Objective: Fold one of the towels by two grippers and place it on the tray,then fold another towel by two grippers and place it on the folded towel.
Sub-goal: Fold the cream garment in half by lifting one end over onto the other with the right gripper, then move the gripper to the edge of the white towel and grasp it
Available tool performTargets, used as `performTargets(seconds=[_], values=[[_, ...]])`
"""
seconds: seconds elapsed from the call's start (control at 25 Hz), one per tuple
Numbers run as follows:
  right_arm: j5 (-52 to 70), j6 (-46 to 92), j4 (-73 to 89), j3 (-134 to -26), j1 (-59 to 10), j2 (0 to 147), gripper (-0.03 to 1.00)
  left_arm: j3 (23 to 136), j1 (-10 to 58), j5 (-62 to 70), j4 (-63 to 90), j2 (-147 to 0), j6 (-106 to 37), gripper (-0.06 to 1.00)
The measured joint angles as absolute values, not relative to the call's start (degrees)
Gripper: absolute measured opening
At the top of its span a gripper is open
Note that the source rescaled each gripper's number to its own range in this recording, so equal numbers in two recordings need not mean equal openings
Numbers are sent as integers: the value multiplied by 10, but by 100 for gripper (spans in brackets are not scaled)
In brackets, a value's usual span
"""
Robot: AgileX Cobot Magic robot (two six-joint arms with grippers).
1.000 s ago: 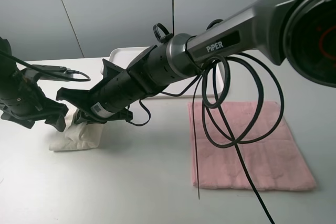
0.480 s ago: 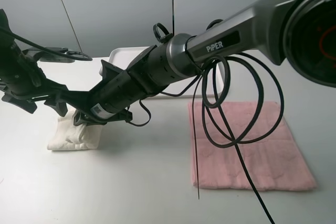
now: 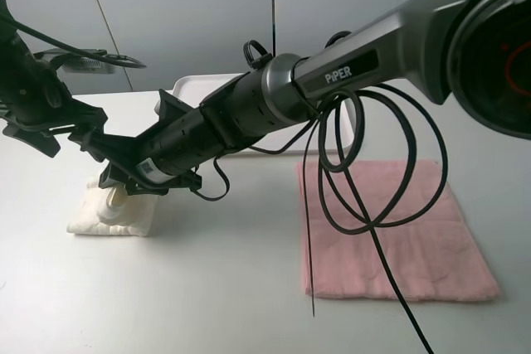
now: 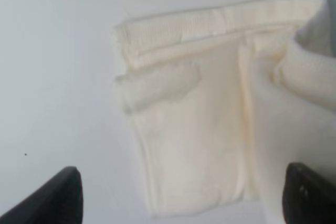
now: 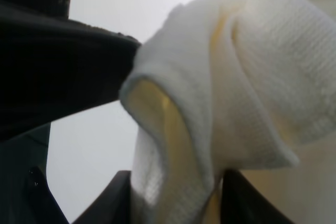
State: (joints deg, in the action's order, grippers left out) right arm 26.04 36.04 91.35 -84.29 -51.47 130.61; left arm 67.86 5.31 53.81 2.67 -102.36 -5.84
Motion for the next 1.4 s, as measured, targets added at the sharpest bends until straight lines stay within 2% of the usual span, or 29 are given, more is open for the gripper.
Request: performTargets(seconds=[0.28, 0.52, 0.64, 0.96, 1.12, 1.4], values=[[253, 396, 970, -843, -531, 1306, 43, 715, 53, 568, 31, -1024, -63, 98], [262, 431, 980, -843, -531, 1306, 64, 738, 53, 582, 44, -1024, -70, 98], [265, 427, 940, -843, -530, 1306, 65, 739, 54, 592, 45, -1024, -73, 98], [265, 299, 763, -843, -488, 1306, 66, 739, 54, 596, 46, -1024, -78, 98], [259, 286, 741, -843, -486, 1312, 70, 739, 54, 597, 46, -1024, -78, 98], [302, 262, 739, -905, -485, 1368, 70, 739, 54, 600, 46, -1024, -79, 98]])
